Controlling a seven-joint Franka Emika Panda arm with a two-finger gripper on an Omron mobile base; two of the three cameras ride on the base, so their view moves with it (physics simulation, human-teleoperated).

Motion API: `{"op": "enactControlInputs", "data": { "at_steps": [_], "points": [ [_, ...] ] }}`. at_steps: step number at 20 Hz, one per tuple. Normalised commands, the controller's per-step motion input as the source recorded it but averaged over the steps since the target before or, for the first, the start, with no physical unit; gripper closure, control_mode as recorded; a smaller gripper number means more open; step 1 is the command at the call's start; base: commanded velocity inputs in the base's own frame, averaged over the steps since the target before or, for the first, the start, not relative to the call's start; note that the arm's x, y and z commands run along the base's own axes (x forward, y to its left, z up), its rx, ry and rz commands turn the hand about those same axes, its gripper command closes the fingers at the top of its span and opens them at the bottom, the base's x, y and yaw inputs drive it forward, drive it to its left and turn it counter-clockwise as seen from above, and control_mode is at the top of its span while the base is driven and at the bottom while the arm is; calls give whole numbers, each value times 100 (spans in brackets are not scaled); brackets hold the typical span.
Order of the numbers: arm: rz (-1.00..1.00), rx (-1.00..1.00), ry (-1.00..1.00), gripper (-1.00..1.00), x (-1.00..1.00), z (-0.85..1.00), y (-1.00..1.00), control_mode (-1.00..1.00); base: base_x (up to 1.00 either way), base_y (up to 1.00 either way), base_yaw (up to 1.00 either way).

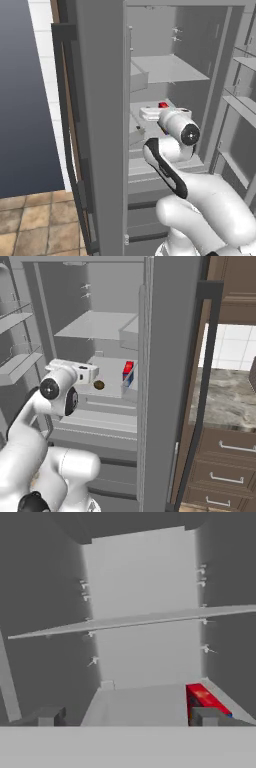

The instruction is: Place the mustard and condiment bottle from the counter to the top shelf of the fridge. If the existing items in the fridge are on the top shelf, move them to other shelves.

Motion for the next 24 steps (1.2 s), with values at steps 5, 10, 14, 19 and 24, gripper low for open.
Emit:
{"op": "enactControlInputs", "data": {
  "at_steps": [5,10,14,19,24],
  "points": [
    [0,-1,24,-100,-100,91,-15,-100,0,0,0],
    [0,-10,35,-100,-100,23,-13,-100,0,0,0],
    [0,-17,39,-100,-100,-19,-11,-100,0,0,0],
    [0,-12,47,-100,-100,-27,-20,-100,0,0,0],
    [0,0,13,-100,-46,-5,-7,-100,0,0,0]
  ]
}}
